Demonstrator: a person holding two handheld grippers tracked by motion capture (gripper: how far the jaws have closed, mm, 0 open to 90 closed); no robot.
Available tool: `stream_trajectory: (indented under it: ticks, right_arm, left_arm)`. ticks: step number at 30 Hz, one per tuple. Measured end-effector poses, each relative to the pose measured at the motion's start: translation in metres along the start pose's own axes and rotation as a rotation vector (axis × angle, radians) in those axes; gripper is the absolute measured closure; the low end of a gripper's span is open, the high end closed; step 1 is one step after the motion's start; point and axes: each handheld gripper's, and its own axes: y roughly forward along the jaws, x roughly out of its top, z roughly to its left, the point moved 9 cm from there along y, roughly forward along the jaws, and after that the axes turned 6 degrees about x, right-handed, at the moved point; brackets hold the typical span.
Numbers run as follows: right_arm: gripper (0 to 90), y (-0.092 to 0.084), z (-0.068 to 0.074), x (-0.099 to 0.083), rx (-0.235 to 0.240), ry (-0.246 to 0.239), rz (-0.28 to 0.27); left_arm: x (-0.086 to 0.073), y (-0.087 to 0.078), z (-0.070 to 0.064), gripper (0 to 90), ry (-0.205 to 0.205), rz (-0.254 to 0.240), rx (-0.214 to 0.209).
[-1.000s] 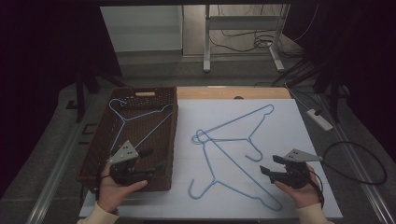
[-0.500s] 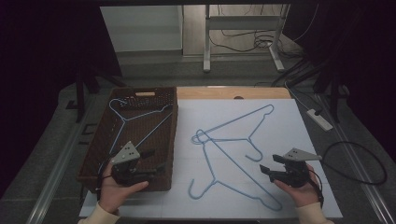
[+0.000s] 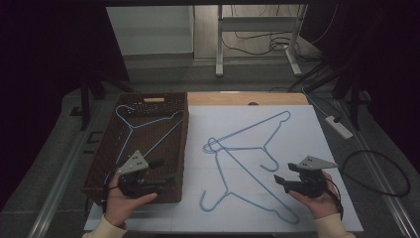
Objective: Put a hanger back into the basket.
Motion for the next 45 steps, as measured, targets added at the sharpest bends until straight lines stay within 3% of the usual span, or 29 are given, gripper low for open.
stream_trajectory:
  ticks: [4, 9, 13, 19, 26, 31, 37, 45]
  right_arm:
    - [35.2, 0.004, -0.001, 0.004, 0.005, -0.013, 0.030]
    - [46.1, 0.010, -0.006, 0.012, 0.017, 0.006, 0.057]
    - [61.3, 0.015, -0.019, 0.016, -0.011, 0.041, 0.096]
    - [69.3, 0.027, -0.037, 0.016, -0.025, 0.050, 0.163]
    - [86.7, 0.050, -0.060, 0.016, -0.038, 0.042, 0.273]
    - [90.0, 0.060, -0.065, 0.016, -0.025, 0.036, 0.320]
    - [90.0, 0.065, -0.058, 0.017, 0.002, -0.010, 0.359]
    - [90.0, 0.066, -0.052, 0.010, 0.026, -0.034, 0.411]
  left_arm:
    - [0.002, -0.001, 0.000, 32.6, -0.002, -0.004, -0.001]
    - [0.005, -0.004, 0.002, 32.6, -0.002, -0.019, -0.002]
    - [0.004, -0.006, 0.003, 32.6, -0.006, -0.021, -0.002]
    - [0.005, -0.007, 0.004, 32.6, -0.007, -0.023, -0.001]
    - [0.003, -0.005, 0.004, 32.7, -0.010, -0.018, -0.001]
    - [0.003, -0.005, 0.005, 32.7, -0.011, -0.020, 0.000]
    - [0.002, -0.006, 0.006, 32.8, -0.012, -0.018, 0.001]
    - [0.003, -0.006, 0.005, 32.8, -0.010, -0.019, 0.001]
